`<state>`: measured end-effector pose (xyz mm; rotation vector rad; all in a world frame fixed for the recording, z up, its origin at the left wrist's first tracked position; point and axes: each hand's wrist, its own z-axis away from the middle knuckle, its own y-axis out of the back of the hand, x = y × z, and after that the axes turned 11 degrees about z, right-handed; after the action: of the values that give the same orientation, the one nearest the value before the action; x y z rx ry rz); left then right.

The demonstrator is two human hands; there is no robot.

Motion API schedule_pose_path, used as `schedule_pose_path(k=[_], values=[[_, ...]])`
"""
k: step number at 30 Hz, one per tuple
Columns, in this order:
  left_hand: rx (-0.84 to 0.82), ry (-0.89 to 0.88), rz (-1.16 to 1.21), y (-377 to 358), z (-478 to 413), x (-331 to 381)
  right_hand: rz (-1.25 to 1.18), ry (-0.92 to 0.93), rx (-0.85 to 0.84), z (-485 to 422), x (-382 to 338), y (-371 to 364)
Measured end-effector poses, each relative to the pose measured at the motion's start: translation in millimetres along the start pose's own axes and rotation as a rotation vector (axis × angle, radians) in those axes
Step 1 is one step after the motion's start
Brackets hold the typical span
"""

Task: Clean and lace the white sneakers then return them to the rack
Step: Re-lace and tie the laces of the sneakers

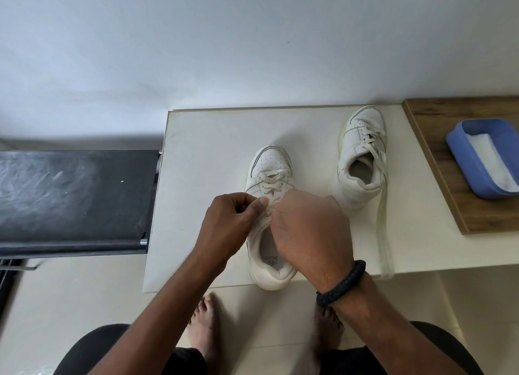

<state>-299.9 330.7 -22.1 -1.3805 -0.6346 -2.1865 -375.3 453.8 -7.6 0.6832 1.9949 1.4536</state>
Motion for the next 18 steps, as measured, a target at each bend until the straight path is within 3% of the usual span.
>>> schedule_pose_path(k=[7, 12, 15, 18], values=[[-0.003, -0.055, -0.022, 4.9, 0.2, -0.1, -0.126, 0.028, -0.03, 0.8, 6.0, -3.4], [-0.059, -0.09, -0.178, 8.0, -4.6, -0.3, 0.015, 0.147, 0.008, 1.0, 2.3, -0.6], [-0.06, -0.229, -0.318, 11.0, -9.6, -1.5, 0.033, 0.157, 0.019, 1.9, -5.0, -0.7], [0.038, -0.402, -0.426, 13.6, -11.5, -6.3, 0.019, 0.12, 0.003, 0.3, -6.8, -3.1]])
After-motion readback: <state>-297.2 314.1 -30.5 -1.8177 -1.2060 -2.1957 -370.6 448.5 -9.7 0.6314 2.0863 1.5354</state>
